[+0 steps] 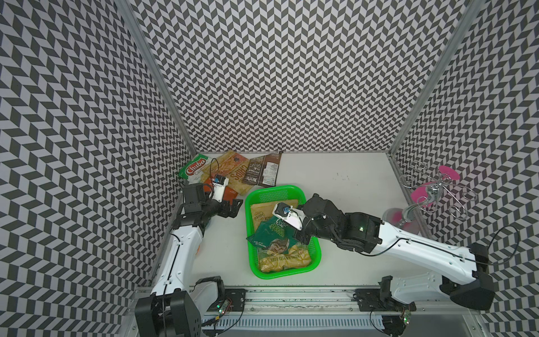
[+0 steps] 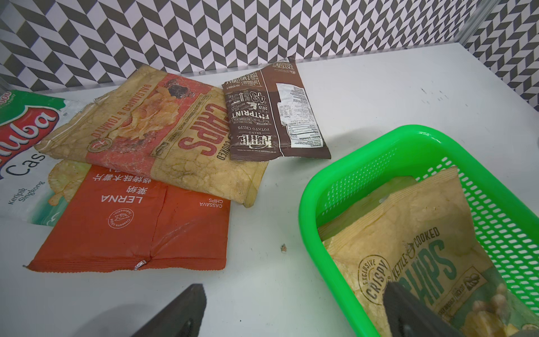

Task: Put the potato chips into the basket
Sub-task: Place the potato chip in the basket.

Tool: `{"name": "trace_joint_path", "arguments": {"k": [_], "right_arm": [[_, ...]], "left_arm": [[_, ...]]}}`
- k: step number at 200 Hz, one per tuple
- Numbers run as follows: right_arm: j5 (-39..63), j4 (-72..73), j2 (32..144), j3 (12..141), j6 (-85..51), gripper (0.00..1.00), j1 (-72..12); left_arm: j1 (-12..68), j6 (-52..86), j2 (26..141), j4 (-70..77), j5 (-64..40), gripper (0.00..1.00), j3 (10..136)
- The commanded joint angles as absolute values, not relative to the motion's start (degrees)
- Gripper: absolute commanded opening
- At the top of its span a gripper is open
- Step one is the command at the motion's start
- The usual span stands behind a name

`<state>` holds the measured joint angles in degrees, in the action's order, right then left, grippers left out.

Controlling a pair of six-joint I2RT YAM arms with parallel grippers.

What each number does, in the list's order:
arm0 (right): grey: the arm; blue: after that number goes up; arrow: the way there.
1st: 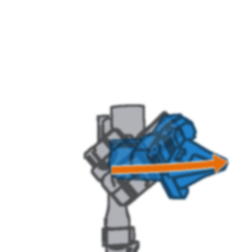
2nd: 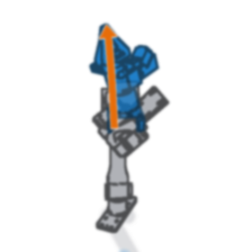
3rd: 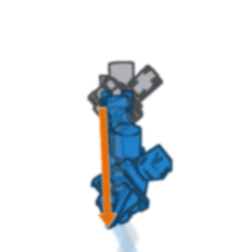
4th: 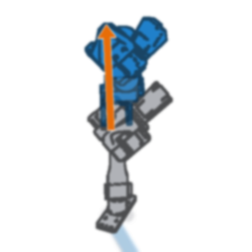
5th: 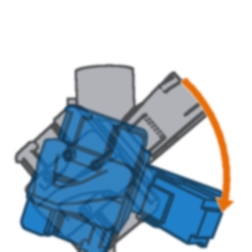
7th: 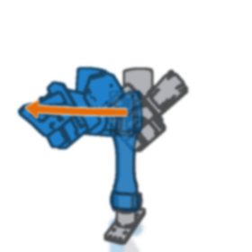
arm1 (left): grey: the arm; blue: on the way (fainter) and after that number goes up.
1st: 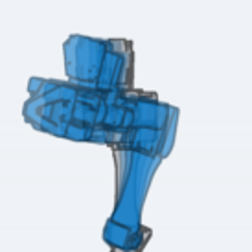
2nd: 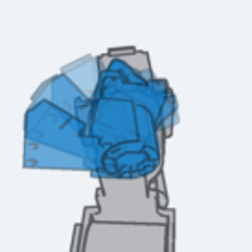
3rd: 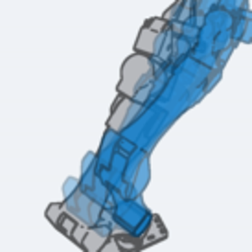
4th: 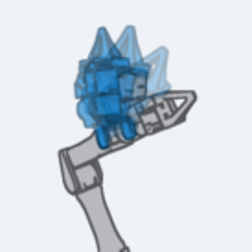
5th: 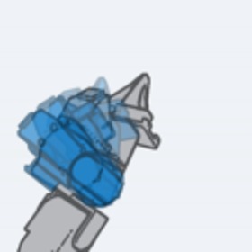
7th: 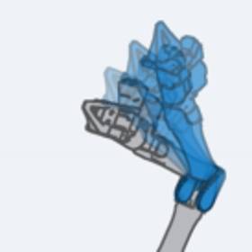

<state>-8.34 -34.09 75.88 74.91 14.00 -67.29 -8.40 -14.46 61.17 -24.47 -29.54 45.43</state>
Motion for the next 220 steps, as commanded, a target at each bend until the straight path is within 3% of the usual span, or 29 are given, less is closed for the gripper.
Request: {"name": "trace_joint_path", "arguments": {"k": [1, 71, 164, 220], "right_arm": [[-10.94, -33.29, 73.04, 77.52, 14.85, 0.0, -68.19], [-11.23, -38.14, 67.22, 77.85, 14.37, 0.0, -68.55], [-5.81, -41.94, 77.21, 77.3, 14.69, 0.0, -70.66], [-7.32, -33.49, 81.92, 77.96, 17.55, 0.0, -70.85]], "left_arm": [[-8.76, -14.85, 61.45, -24.0, -30.59, 0.99, 45.62], [-8.78, -14.77, 60.92, -24.13, -30.82, 0.99, 45.76], [-8.75, -14.79, 60.66, -24.31, -30.76, 0.99, 45.71], [-8.78, -14.85, 60.84, -24.34, -30.77, 0.99, 45.75]]}}
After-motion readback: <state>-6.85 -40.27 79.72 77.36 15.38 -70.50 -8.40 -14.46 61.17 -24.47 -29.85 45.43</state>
